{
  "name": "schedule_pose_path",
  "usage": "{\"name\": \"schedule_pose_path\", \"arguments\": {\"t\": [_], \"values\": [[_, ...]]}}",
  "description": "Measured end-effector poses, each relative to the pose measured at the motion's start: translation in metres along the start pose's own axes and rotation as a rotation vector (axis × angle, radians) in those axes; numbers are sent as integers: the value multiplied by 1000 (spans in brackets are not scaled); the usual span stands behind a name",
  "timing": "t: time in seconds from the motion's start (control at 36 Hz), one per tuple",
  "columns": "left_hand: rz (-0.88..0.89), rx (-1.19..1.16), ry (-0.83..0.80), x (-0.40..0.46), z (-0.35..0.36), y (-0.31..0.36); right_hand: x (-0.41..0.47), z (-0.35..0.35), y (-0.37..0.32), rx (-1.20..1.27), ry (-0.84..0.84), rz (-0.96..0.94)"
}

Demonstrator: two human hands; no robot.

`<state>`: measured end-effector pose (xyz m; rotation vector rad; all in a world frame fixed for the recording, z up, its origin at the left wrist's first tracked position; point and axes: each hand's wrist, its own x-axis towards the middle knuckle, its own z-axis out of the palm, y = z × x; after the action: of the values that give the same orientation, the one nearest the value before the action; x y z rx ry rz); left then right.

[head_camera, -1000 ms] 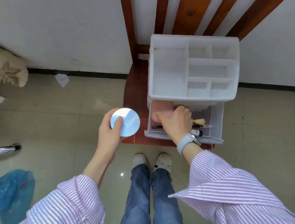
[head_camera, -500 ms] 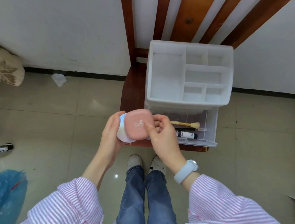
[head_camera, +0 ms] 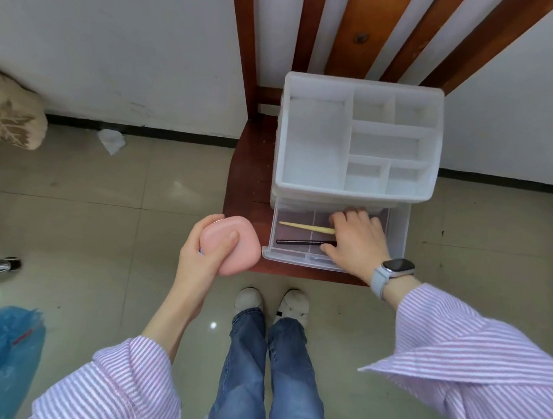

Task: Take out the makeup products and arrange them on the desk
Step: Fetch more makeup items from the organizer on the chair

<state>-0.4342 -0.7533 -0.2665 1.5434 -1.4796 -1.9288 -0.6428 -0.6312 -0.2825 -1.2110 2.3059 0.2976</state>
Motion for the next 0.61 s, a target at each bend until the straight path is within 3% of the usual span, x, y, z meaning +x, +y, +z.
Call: {"name": "schedule_pose_path", "arguments": {"t": [0.22,0.61], "values": [[7,5,36,0,3,0,19,-4,-25,-157,-18,-190],[-4,52,21,-5,7,6,20,-4,-28,-239,-33,-221]]}}
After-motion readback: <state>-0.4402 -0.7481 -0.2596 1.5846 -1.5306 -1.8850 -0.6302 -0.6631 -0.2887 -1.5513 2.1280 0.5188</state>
